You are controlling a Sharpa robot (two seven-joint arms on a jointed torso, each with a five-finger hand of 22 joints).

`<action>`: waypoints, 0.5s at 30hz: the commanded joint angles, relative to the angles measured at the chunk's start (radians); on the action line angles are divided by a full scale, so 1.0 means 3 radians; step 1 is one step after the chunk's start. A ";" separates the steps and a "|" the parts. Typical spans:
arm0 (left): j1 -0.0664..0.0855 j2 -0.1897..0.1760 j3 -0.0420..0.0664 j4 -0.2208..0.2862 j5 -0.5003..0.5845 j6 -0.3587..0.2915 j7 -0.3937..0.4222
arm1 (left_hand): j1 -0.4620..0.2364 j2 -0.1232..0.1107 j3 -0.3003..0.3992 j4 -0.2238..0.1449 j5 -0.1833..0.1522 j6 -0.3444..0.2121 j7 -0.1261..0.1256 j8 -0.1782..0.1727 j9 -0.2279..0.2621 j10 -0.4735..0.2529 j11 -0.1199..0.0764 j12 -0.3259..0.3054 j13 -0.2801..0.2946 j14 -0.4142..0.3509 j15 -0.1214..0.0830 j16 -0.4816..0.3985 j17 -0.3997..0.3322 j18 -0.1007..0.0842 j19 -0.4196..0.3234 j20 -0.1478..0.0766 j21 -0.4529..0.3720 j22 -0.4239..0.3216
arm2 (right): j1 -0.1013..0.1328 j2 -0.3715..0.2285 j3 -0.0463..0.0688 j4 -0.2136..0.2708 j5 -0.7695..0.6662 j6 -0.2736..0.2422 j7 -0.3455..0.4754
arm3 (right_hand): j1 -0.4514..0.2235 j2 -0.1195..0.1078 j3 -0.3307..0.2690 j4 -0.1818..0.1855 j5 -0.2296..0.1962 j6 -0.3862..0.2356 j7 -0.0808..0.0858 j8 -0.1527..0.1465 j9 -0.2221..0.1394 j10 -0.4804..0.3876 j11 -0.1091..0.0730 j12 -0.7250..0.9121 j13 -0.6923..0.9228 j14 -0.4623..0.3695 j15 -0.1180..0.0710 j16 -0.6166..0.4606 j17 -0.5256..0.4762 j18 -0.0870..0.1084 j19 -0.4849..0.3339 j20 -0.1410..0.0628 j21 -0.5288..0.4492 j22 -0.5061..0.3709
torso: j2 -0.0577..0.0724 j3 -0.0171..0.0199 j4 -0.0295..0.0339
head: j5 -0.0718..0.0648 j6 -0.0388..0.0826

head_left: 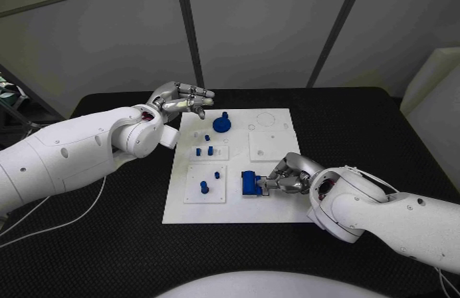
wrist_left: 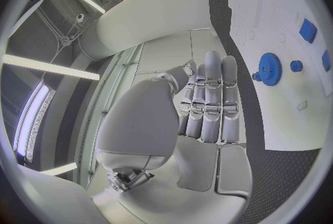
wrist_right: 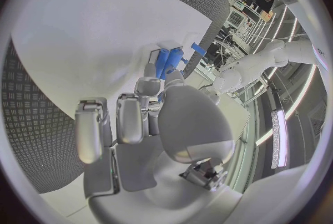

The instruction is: Assemble the parts on the task board

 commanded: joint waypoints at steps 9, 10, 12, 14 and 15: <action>0.0005 -0.0005 0.0002 0.0007 0.0013 0.0029 0.0002 | -0.0002 0.0029 -0.0018 0.0004 -0.0014 0.0013 0.0015 -0.0021 -0.0003 -0.0006 0.0011 0.0012 -0.0003 -0.0002 0.0011 -0.0012 -0.0003 -0.0040 -0.0014 0.0012 -0.0001 -0.0003 | 0.0003 -0.0038 0.0001 0.0028 -0.0170 0.0066 -0.0072 | 0.0136 -0.0016 0.0010 -0.0025 -0.0035 0.0036 -0.0004 -0.0004 0.0023 0.0032 0.0002 0.0072 0.0053 0.0127 -0.0025 0.0021 0.0025 -0.0050 0.0345 -0.0031 0.0010 0.0878 | 0.0001 0.0002 0.0000 | -0.0011 0.0006; 0.0005 -0.0005 0.0002 0.0007 0.0013 0.0029 0.0002 | -0.0002 0.0029 -0.0018 0.0004 -0.0014 0.0013 0.0015 -0.0021 -0.0003 -0.0006 0.0011 0.0012 -0.0003 -0.0002 0.0011 -0.0012 -0.0003 -0.0040 -0.0014 0.0012 -0.0001 -0.0003 | 0.0003 -0.0037 0.0001 0.0029 -0.0180 0.0073 -0.0075 | 0.0170 -0.0015 0.0015 -0.0042 -0.0035 0.0039 -0.0007 -0.0004 0.0025 0.0034 -0.0001 0.0077 0.0059 0.0127 -0.0027 0.0023 0.0028 -0.0050 0.0345 -0.0033 0.0010 0.0878 | 0.0001 0.0002 0.0001 | -0.0013 0.0006; 0.0005 -0.0005 0.0002 0.0006 0.0013 0.0028 0.0002 | -0.0002 0.0029 -0.0018 0.0004 -0.0014 0.0013 0.0015 -0.0021 -0.0003 -0.0006 0.0011 0.0012 -0.0003 -0.0002 0.0011 -0.0012 -0.0003 -0.0040 -0.0014 0.0012 -0.0001 -0.0003 | 0.0003 -0.0036 0.0001 0.0030 -0.0199 0.0082 -0.0080 | 0.0227 -0.0017 0.0023 -0.0072 -0.0034 0.0042 -0.0011 -0.0005 0.0029 0.0036 -0.0005 0.0083 0.0066 0.0128 -0.0031 0.0026 0.0033 -0.0050 0.0345 -0.0036 0.0010 0.0878 | 0.0002 0.0002 0.0001 | -0.0015 0.0005; 0.0005 -0.0005 0.0002 0.0006 0.0013 0.0028 0.0001 | -0.0002 0.0029 -0.0018 0.0004 -0.0014 0.0013 0.0015 -0.0021 -0.0003 -0.0006 0.0011 0.0012 -0.0003 -0.0002 0.0011 -0.0012 -0.0003 -0.0040 -0.0014 0.0012 -0.0001 -0.0003 | 0.0003 -0.0036 0.0001 0.0034 -0.0215 0.0078 -0.0078 | 0.0248 -0.0017 0.0024 -0.0083 -0.0034 0.0043 -0.0012 -0.0006 0.0030 0.0036 -0.0006 0.0083 0.0068 0.0128 -0.0032 0.0025 0.0032 -0.0050 0.0345 -0.0037 0.0010 0.0878 | 0.0001 0.0002 0.0001 | -0.0015 0.0004; 0.0005 -0.0006 0.0002 0.0006 0.0013 0.0028 0.0001 | -0.0002 0.0029 -0.0018 0.0004 -0.0014 0.0013 0.0015 -0.0021 -0.0003 -0.0006 0.0011 0.0012 -0.0003 -0.0002 0.0011 -0.0012 -0.0003 -0.0040 -0.0014 0.0012 -0.0001 -0.0003 | 0.0003 -0.0038 0.0001 0.0037 -0.0227 0.0070 -0.0073 | 0.0249 -0.0017 0.0024 -0.0084 -0.0034 0.0043 -0.0012 -0.0006 0.0031 0.0036 -0.0007 0.0083 0.0067 0.0128 -0.0032 0.0025 0.0032 -0.0050 0.0345 -0.0037 0.0010 0.0878 | 0.0002 0.0002 0.0002 | -0.0013 0.0004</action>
